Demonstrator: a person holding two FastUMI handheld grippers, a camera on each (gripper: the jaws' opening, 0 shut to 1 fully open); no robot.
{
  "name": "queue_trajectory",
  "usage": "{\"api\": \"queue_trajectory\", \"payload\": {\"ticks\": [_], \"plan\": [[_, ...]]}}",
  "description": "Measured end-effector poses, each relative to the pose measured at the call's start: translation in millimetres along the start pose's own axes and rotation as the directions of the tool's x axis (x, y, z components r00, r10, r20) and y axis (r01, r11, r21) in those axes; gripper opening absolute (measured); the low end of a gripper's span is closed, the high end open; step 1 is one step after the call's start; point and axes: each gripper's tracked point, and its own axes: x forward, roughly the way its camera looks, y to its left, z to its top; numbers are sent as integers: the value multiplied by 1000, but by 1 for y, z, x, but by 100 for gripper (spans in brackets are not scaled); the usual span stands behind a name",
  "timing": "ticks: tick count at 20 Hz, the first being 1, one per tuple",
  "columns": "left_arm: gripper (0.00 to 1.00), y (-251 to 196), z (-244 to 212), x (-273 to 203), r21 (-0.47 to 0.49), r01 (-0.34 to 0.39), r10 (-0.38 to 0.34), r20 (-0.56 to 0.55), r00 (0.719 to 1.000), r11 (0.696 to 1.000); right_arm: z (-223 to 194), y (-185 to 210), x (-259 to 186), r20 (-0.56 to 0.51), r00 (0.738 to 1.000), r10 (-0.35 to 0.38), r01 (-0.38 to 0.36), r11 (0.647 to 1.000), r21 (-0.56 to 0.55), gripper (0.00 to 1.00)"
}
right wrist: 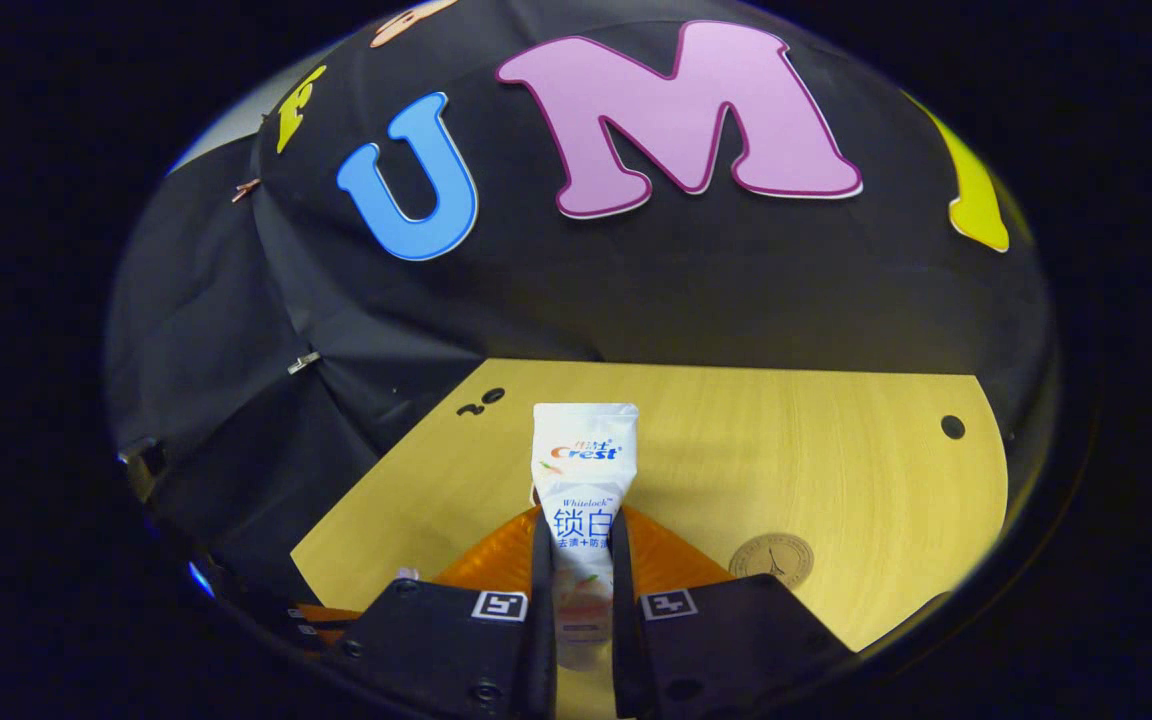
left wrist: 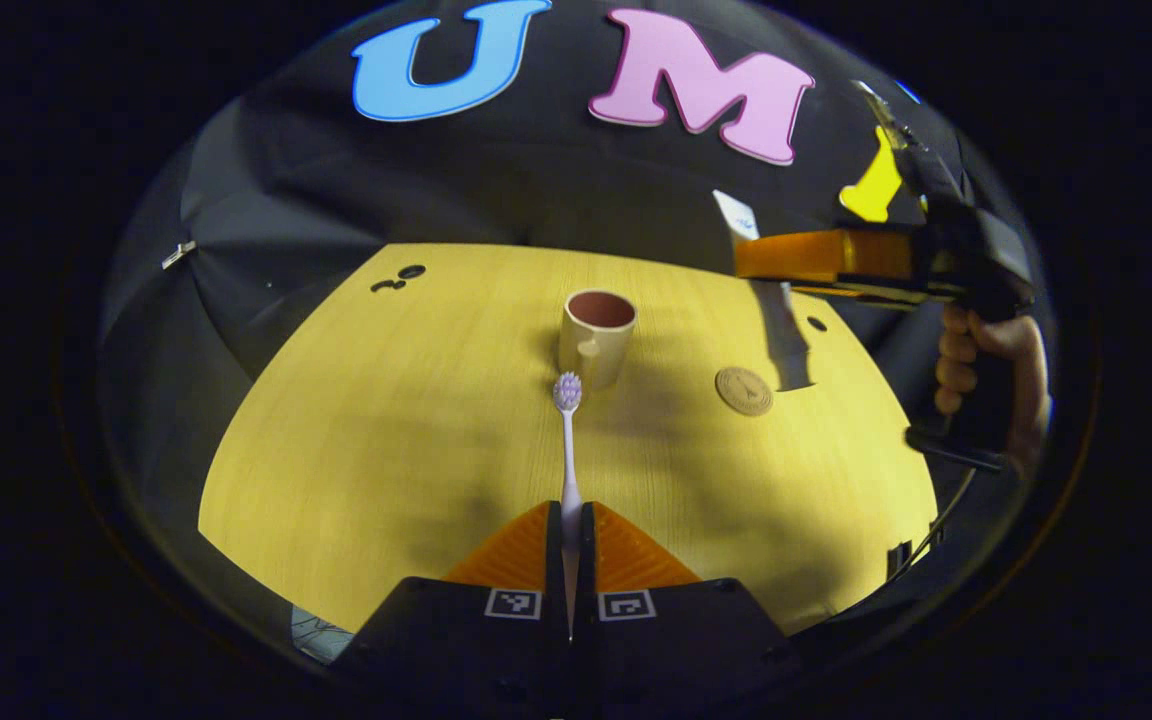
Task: Put the toothbrush and toothpaste on the desktop into the cup, then pick up the cup and place it on the coaster on the desktop.
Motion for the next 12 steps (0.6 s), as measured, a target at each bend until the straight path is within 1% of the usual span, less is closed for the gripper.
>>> {"api": "queue_trajectory", "payload": {"ticks": [2,5,9,11,12], "plan": [[6,6,17,-14,-6,-13,13,35,999,1000,11,7,20,22,1000,17,-17,1000,4,25],[6,26,34,-27,-26,-81,83,88,993,996,22,19,48,46,998,37,-36,999,-14,26],[6,40,41,-36,-111,-107,121,127,985,988,36,33,81,104,992,71,-66,997,-47,26],[6,54,49,-46,-148,-154,181,188,965,977,39,33,94,138,988,64,-54,995,-80,26],[6,60,52,-49,-168,-165,198,211,957,972,40,35,99,157,985,70,-55,994,-99,26]]}}
